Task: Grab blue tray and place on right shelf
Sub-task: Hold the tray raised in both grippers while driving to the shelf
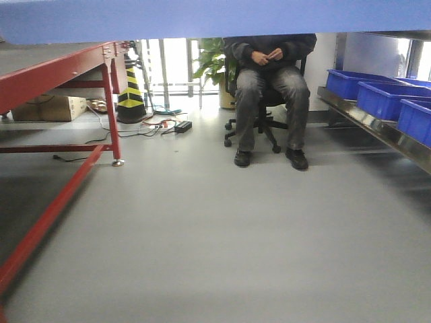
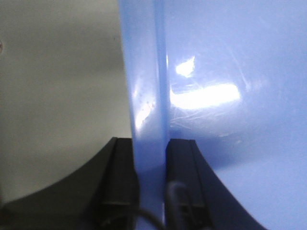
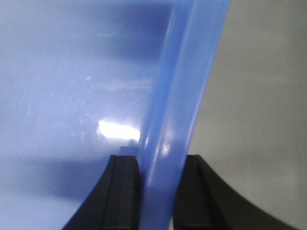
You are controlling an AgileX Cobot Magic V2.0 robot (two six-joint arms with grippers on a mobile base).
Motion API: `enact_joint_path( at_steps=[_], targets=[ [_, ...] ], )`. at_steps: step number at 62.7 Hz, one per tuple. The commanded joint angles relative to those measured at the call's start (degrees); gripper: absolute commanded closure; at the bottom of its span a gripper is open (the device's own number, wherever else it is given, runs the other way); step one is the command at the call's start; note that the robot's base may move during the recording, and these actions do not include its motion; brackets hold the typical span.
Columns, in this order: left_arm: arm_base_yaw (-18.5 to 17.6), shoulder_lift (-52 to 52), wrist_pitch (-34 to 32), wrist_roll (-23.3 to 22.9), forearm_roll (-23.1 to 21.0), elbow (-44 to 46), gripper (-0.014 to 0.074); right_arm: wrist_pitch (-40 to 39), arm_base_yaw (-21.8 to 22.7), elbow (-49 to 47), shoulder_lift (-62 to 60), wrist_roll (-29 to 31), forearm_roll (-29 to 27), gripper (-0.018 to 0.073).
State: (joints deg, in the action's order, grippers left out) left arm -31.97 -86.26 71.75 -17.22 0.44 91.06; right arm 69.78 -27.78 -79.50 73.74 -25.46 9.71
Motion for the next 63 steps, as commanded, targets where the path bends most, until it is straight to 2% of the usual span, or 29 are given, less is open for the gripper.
enact_joint_path(
  at_steps=[1,63],
  targets=[
    [-0.80,1.94,4.62,1.67,-1.20,1.39,0.0645,-4.85,-0.26,-1.63,-1.75,1.99,0.05,0.0503],
    [-0.80,1.94,4.62,1.67,-2.51,1.39,0.0645,-4.85,-0.26,-1.63,-1.75,1.99,0.05,0.0503]
  ],
)
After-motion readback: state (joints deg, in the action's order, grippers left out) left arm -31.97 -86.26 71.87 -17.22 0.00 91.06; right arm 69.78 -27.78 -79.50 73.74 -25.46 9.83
